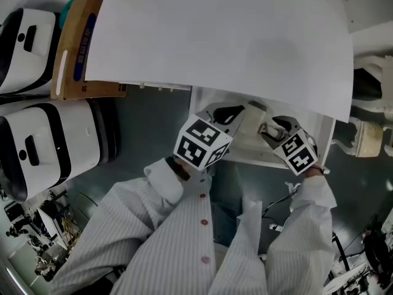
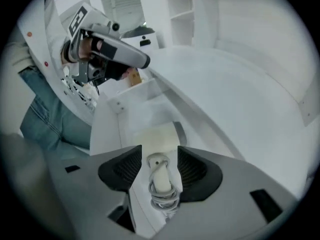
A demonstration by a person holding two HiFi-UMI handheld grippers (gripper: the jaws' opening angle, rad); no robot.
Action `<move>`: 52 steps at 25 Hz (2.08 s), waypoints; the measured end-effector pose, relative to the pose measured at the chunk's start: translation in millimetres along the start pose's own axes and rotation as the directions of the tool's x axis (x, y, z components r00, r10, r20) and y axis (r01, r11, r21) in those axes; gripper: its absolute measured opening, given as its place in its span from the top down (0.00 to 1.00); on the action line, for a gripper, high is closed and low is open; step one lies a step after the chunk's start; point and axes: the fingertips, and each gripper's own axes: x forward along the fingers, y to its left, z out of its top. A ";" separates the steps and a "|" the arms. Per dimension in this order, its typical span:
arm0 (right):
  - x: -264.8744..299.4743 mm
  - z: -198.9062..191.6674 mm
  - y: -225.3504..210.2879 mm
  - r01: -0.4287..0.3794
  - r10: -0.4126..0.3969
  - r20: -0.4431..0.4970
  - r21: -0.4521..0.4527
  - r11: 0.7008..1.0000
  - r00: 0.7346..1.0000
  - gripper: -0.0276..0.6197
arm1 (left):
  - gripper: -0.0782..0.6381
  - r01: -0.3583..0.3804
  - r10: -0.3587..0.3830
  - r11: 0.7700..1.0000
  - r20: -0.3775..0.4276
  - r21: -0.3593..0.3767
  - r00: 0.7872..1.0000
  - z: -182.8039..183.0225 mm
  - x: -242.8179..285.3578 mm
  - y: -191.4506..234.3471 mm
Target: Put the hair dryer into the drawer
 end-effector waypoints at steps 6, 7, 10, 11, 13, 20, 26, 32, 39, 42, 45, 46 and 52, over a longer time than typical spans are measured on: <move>-57.2 58.1 -2.4 0.070 -0.088 0.224 0.084 0.994 0.971 0.63 | 0.88 0.001 -0.005 0.999 0.070 0.048 0.998 41.7 -19.9 -14.0; -68.1 66.9 1.3 0.070 -0.092 0.249 0.096 0.993 0.964 0.63 | 0.88 0.004 -0.008 0.999 0.080 0.054 0.997 47.9 -24.3 -18.6; -100.6 94.9 3.6 0.082 -0.123 0.338 0.132 0.988 0.933 0.63 | 0.88 0.011 -0.021 0.996 0.123 0.085 0.992 69.7 -34.8 -30.2; -112.6 104.4 3.8 0.092 -0.141 0.374 0.145 0.985 0.917 0.63 | 0.88 0.015 -0.027 0.996 0.137 0.092 0.990 75.9 -38.3 -34.3; -139.8 122.7 6.2 0.125 -0.191 0.448 0.172 0.977 0.873 0.70 | 0.88 0.029 -0.044 0.995 0.163 0.092 0.986 85.5 -47.0 -43.7; -231.0 183.1 19.8 0.275 -0.351 0.621 0.218 0.936 0.701 0.77 | 0.88 0.060 -0.096 0.990 0.307 0.125 0.947 138.4 -92.5 -67.3; -286.5 212.4 32.9 0.323 -0.441 0.718 0.307 0.895 0.539 0.90 | 0.88 0.076 -0.161 0.975 0.435 0.207 0.886 191.7 -139.5 -94.7; -307.7 235.2 49.3 0.294 -0.458 0.764 0.356 0.887 0.454 0.94 | 0.88 0.062 -0.205 0.953 0.483 0.296 0.851 215.3 -171.1 -115.0; -315.0 243.3 54.6 0.279 -0.458 0.772 0.367 0.887 0.440 0.94 | 0.88 0.048 -0.202 0.951 0.496 0.305 0.844 220.2 -180.6 -114.0; -317.1 241.5 55.7 0.240 -0.445 0.785 0.376 0.895 0.431 0.94 | 0.88 0.048 -0.199 0.952 0.495 0.301 0.846 218.4 -181.2 -115.2; -319.9 242.0 57.3 0.226 -0.436 0.794 0.373 0.900 0.425 0.94 | 0.88 0.049 -0.201 0.952 0.495 0.302 0.846 218.2 -181.9 -117.3; -320.3 242.0 57.9 0.229 -0.434 0.794 0.370 0.901 0.425 0.94 | 0.88 0.050 -0.202 0.952 0.495 0.303 0.845 218.4 -181.7 -118.0; -322.7 239.5 61.9 0.234 -0.431 0.794 0.364 0.902 0.428 0.94 | 0.88 0.053 -0.207 0.951 0.498 0.305 0.842 218.8 -183.2 -122.5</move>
